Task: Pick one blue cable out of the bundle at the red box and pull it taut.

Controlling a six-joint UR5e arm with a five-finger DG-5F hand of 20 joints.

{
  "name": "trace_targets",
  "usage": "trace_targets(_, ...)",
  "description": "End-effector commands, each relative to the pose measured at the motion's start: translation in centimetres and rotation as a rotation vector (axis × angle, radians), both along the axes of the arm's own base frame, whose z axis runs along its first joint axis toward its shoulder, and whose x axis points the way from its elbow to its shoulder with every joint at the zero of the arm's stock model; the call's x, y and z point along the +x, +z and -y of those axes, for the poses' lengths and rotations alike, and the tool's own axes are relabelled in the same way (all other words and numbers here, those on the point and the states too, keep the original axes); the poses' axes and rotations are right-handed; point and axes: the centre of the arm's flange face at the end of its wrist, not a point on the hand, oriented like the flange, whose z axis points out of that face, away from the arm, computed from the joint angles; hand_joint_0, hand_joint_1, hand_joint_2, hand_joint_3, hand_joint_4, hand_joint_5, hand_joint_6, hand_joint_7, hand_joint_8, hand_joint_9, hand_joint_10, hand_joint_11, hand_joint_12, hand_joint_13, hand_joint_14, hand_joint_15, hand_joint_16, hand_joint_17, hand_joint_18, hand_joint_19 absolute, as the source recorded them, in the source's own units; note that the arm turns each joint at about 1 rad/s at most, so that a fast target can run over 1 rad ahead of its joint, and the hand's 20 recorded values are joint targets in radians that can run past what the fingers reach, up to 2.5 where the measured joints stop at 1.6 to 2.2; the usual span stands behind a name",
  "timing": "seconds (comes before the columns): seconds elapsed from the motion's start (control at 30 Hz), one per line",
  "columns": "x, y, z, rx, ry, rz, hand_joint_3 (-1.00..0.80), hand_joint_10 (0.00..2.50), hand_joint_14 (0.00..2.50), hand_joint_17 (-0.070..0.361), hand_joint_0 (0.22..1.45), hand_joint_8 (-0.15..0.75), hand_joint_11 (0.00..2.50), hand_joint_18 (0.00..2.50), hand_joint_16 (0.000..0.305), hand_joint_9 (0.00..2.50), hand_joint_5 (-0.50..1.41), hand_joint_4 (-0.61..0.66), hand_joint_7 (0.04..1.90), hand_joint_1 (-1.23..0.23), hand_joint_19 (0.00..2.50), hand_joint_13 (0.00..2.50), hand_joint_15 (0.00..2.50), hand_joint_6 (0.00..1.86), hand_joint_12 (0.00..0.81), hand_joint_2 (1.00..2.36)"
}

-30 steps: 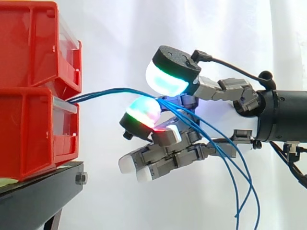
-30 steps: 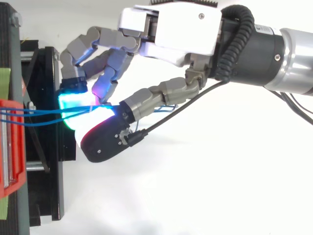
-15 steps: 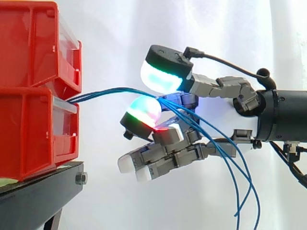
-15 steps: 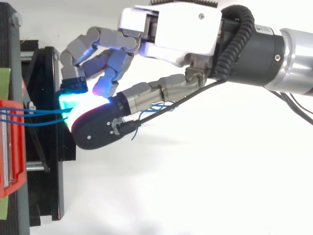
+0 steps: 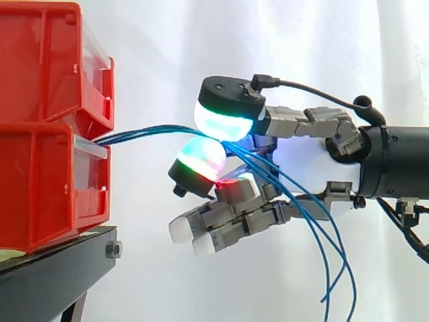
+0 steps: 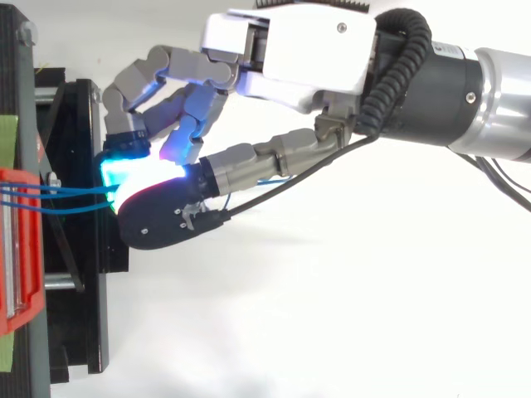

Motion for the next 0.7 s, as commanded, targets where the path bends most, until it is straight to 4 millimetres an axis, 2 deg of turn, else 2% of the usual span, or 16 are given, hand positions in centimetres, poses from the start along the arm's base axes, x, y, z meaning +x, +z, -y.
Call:
trace_targets(0.0,0.00,-0.02,0.01,0.000,0.000,0.000,-0.05,0.01,0.01,0.136,0.63,0.399,1.20,0.57,0.061,1.13,-0.12,0.08,1.16,-0.87,0.27,0.66,0.36,0.92,0.470,1.01)
trace_targets(0.3,-0.02,-0.03,0.01,0.000,0.000,-0.002,-0.15,0.01,0.01,0.124,0.70,0.342,1.16,0.53,0.055,1.02,-0.15,-0.05,1.12,-0.89,0.25,0.59,0.31,0.95,0.439,1.02)
trace_targets(0.4,0.01,-0.02,-0.11,-0.002,0.001,0.000,-0.23,0.01,0.01,0.124,0.73,0.328,1.10,0.51,0.055,0.97,-0.16,-0.09,1.15,-0.91,0.25,0.55,0.27,0.94,0.433,1.02)
trace_targets(0.53,0.00,-0.03,-0.10,-0.002,0.001,-0.002,-0.34,0.01,0.01,0.123,0.77,0.305,1.06,0.50,0.055,0.94,-0.17,-0.15,1.08,-0.92,0.23,0.52,0.25,0.94,0.426,1.01)
trace_targets(0.67,0.03,0.04,-0.11,0.000,0.001,0.000,-0.41,0.01,0.01,0.122,0.79,0.295,1.04,0.50,0.054,0.92,-0.17,-0.16,1.07,-0.93,0.23,0.50,0.24,0.94,0.425,1.01)
